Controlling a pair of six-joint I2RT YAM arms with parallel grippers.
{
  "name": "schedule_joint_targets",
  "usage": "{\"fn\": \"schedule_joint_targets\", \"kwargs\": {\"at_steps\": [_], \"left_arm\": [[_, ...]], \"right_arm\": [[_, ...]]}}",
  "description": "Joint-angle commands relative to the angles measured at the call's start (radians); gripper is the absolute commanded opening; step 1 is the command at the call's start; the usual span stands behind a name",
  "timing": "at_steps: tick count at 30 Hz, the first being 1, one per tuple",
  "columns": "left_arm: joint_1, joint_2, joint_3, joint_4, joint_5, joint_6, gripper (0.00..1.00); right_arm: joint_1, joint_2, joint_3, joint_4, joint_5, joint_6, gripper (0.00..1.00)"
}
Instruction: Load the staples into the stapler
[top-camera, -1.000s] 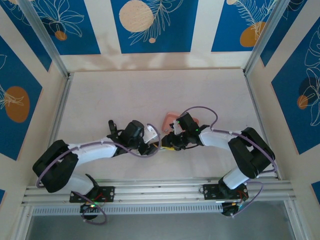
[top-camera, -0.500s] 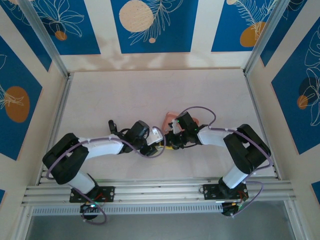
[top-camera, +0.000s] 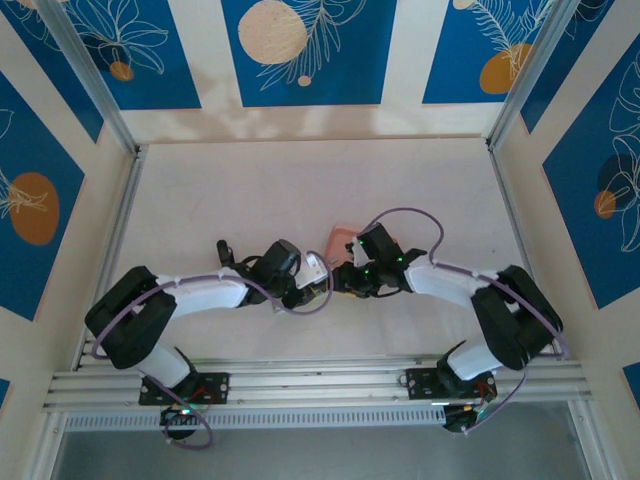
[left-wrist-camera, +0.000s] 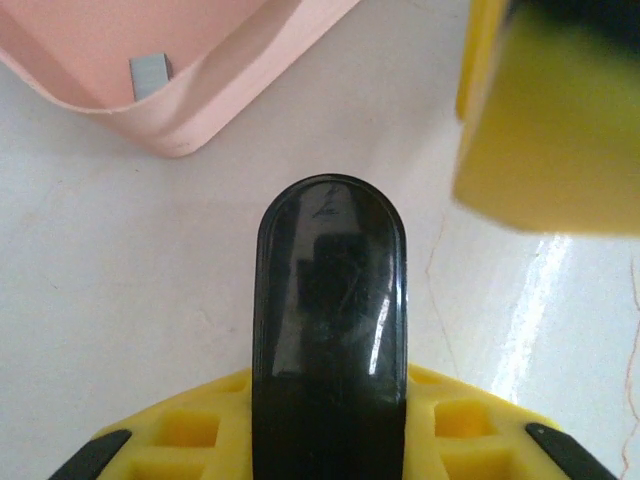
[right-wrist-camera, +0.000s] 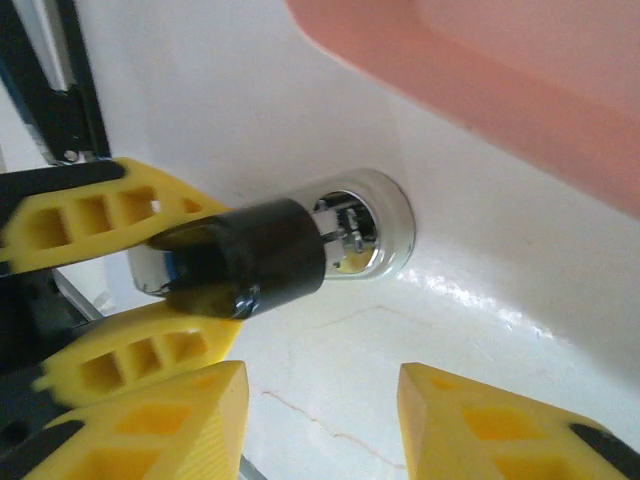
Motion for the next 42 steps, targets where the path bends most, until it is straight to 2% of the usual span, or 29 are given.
{"fn": "schedule_joint_targets", "kwargs": {"at_steps": [1, 6, 12, 20, 23, 29, 30, 32, 35, 38, 40, 41, 42], "left_arm": [[-0.004, -0.049, 0.010, -0.038, -0.013, -0.049, 0.16], [0.009, -0.135, 0.004, -0.064, -0.087, -0.134, 0.13], [0.073, -0.204, -0.014, -0.108, -0.213, -0.276, 0.11], [0.163, -0.141, -0.034, -0.088, -0.273, -0.462, 0.16], [0.166, -0.107, -0.042, -0.039, -0.243, -0.478, 0.29], [0.174, -0.123, -0.032, -0.019, -0.225, -0.496, 0.65], [0.183, -0.146, -0.027, -0.028, -0.229, -0.497, 0.69], [0.205, -0.202, -0.021, -0.043, -0.247, -0.494, 0.75], [0.253, -0.316, -0.024, -0.048, -0.306, -0.478, 0.82], [0.313, -0.440, -0.055, -0.030, -0.430, -0.467, 0.95], [0.355, -0.515, -0.093, 0.005, -0.500, -0.417, 1.00], [0.375, -0.544, -0.127, 0.051, -0.538, -0.378, 1.00], [0.400, -0.571, -0.168, 0.105, -0.566, -0.332, 0.99]], "right_arm": [[-0.011, -0.109, -0.009, -0.075, 0.055, -0.036, 0.46], [-0.047, -0.195, -0.040, -0.096, 0.064, -0.039, 0.46], [-0.077, -0.218, -0.063, -0.094, 0.057, -0.039, 0.46], [-0.088, -0.226, -0.070, -0.082, 0.051, -0.038, 0.49], [-0.100, -0.239, -0.071, -0.085, 0.054, -0.040, 0.50], [-0.165, -0.286, -0.049, -0.122, 0.079, -0.093, 0.57], [-0.186, -0.297, -0.036, -0.137, 0.087, -0.117, 0.59], [-0.232, -0.311, -0.009, -0.169, 0.114, -0.170, 0.68], [-0.318, -0.327, 0.028, -0.190, 0.155, -0.267, 0.74], [-0.401, -0.330, 0.045, -0.167, 0.234, -0.370, 0.76], [-0.456, -0.329, 0.036, -0.117, 0.267, -0.430, 0.79], [-0.485, -0.327, 0.023, -0.081, 0.280, -0.459, 0.99], [-0.513, -0.325, 0.010, -0.042, 0.287, -0.479, 0.99]]}}
